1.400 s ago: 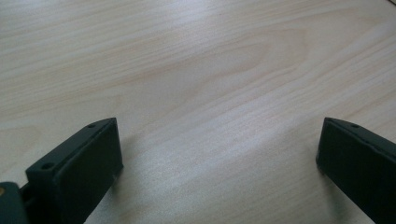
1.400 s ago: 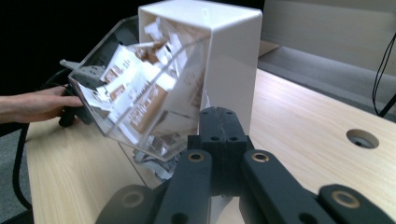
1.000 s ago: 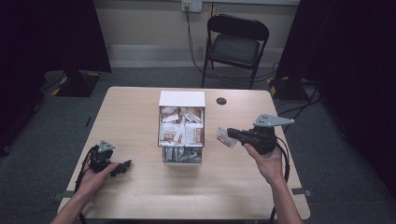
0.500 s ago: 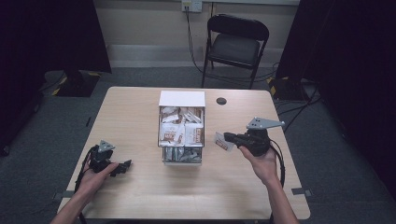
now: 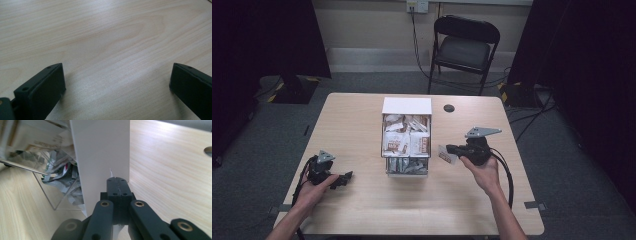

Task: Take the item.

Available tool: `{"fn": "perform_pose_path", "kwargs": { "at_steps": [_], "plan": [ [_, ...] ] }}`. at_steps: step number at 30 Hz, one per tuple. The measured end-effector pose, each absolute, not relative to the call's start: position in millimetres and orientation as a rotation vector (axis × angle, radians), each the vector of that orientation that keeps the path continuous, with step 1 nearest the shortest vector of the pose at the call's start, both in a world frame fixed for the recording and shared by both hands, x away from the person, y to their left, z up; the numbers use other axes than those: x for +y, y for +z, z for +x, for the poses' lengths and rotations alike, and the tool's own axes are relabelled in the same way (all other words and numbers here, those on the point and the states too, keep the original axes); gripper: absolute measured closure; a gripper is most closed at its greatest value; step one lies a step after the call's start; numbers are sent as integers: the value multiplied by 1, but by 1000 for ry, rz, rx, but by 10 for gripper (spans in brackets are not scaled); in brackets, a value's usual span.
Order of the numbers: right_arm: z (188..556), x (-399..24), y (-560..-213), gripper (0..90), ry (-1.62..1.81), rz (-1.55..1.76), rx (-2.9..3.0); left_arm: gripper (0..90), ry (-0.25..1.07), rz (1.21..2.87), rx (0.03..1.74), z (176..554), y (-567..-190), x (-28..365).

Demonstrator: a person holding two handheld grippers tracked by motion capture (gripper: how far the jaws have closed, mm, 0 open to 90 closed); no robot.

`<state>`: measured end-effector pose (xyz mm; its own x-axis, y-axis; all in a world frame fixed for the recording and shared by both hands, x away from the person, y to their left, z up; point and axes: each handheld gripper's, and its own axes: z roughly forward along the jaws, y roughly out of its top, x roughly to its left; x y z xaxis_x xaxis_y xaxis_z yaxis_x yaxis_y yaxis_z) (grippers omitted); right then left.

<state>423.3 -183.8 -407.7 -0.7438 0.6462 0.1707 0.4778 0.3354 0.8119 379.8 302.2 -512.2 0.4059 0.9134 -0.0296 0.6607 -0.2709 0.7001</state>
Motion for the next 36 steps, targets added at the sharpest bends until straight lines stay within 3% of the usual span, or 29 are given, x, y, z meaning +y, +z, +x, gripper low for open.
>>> {"fn": "perform_pose_path", "kwargs": {
  "at_steps": [36],
  "plan": [
    [460, -173, -473, 900, 1245, 1204, 2458, 0, 512, 2027, 1335, 380, -512, 302]
  ]
}}
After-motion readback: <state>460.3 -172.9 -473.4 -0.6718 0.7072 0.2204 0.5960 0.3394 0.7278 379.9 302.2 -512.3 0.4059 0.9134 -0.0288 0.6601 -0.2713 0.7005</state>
